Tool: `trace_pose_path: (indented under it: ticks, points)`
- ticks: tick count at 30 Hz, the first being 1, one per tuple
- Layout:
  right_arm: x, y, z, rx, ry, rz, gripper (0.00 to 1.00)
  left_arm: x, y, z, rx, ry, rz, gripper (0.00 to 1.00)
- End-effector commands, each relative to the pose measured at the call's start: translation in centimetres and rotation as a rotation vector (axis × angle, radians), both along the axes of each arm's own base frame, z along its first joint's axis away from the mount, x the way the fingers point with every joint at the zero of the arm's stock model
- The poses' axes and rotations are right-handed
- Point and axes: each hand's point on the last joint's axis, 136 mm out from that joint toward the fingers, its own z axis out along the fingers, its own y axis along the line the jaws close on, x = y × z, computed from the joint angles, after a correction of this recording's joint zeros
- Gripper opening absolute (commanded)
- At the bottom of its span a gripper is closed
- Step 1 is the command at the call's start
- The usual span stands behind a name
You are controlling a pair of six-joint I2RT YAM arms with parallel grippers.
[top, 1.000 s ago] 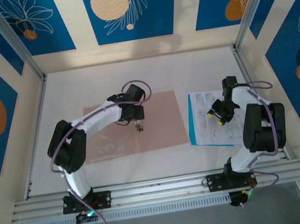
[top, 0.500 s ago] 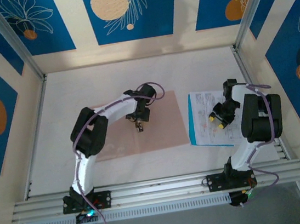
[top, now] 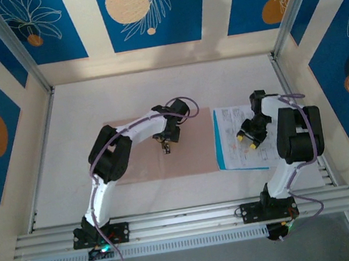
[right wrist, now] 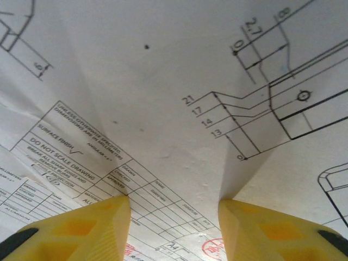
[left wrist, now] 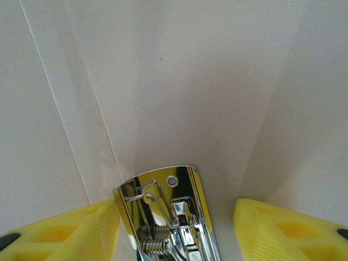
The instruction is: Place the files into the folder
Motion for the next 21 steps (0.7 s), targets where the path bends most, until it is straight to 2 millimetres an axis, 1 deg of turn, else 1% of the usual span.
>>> trace_pose_path:
  ticks: [1, 4, 7, 9, 12, 15, 17, 21]
  points:
    - [-0.8, 1.2, -1.4, -0.014, 0.055, 0.057, 0.51, -1.0, -1.5, -1.8, -0.049, 0.06, 0.027, 0.58]
    - [-0.5, 1.4, -1.0, -0.065, 0.063, 0.083, 0.55, -1.0, -2.1, -1.9, -0.088, 0.066, 0.061, 0.57]
    - [-0.3, 1.5, -0.6, -0.102, 0.061, 0.086, 0.6, -1.1, -2.6, -1.7, -0.121, 0.062, 0.081, 0.55]
    - [-0.1, 1.5, -0.1, -0.115, 0.051, 0.076, 0.61, -1.1, -2.6, -1.6, -0.129, 0.059, 0.088, 0.55]
    - [0.6, 1.6, 1.0, -0.124, -0.007, 0.061, 0.61, -1.2, -2.5, -1.4, -0.131, 0.056, 0.092, 0.54]
    - [1.2, 2.1, 1.9, -0.096, -0.04, 0.05, 0.56, -1.3, -2.4, -1.4, -0.141, 0.054, 0.1, 0.54]
    - [1.3, 2.7, 2.0, -0.058, -0.045, 0.038, 0.53, -1.5, -2.4, -1.7, -0.15, 0.059, 0.109, 0.54]
    - [0.8, 3.9, 1.0, -0.012, -0.02, 0.011, 0.52, -1.7, -2.4, -2.0, -0.161, 0.063, 0.121, 0.54]
